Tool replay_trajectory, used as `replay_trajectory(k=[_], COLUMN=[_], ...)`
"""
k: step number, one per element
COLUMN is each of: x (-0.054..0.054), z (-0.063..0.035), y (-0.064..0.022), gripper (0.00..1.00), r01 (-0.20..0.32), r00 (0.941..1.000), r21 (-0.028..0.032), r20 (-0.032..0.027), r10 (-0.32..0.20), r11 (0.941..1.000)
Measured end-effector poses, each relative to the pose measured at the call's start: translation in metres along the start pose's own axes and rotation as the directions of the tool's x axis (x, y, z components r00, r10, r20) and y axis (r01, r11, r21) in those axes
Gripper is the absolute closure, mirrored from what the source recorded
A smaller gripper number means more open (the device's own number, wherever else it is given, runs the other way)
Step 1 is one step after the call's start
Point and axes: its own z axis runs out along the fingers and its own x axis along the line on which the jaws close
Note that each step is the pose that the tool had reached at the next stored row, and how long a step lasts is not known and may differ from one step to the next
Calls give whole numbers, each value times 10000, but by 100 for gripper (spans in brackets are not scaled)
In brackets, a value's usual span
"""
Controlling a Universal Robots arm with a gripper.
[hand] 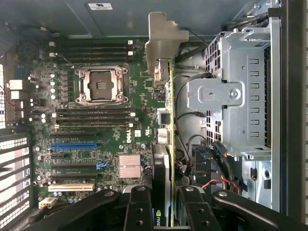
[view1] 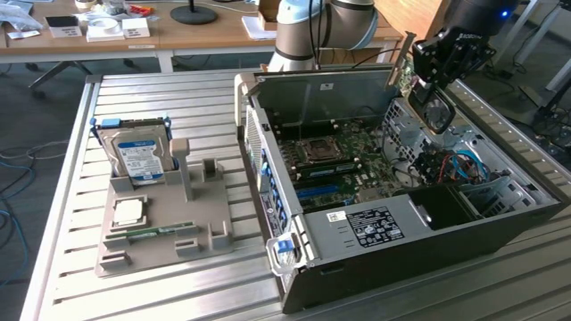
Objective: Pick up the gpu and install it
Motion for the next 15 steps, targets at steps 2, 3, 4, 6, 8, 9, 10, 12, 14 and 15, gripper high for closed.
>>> replay_trajectory(k=[2, 3, 4, 6, 8, 9, 10, 12, 14, 15], x=[0, 0, 0, 0, 0, 0, 0, 0, 0, 0], z=[8, 10, 11, 12, 12, 12, 12, 12, 13, 12], y=[0, 0, 0, 0, 0, 0, 0, 0, 0, 0], gripper=[73, 73, 73, 73, 73, 73, 73, 73, 73, 73], r01=[0, 0, 0, 0, 0, 0, 0, 0, 0, 0], r00=[10000, 10000, 10000, 10000, 10000, 10000, 10000, 10000, 10000, 10000], r21=[1, 3, 3, 0, 0, 1, 0, 1, 0, 1], r20=[1, 1, 1, 1, 1, 1, 1, 1, 1, 2], r10=[0, 0, 0, 0, 0, 0, 0, 0, 0, 0], r11=[10000, 10000, 10000, 10000, 10000, 10000, 10000, 10000, 10000, 10000])
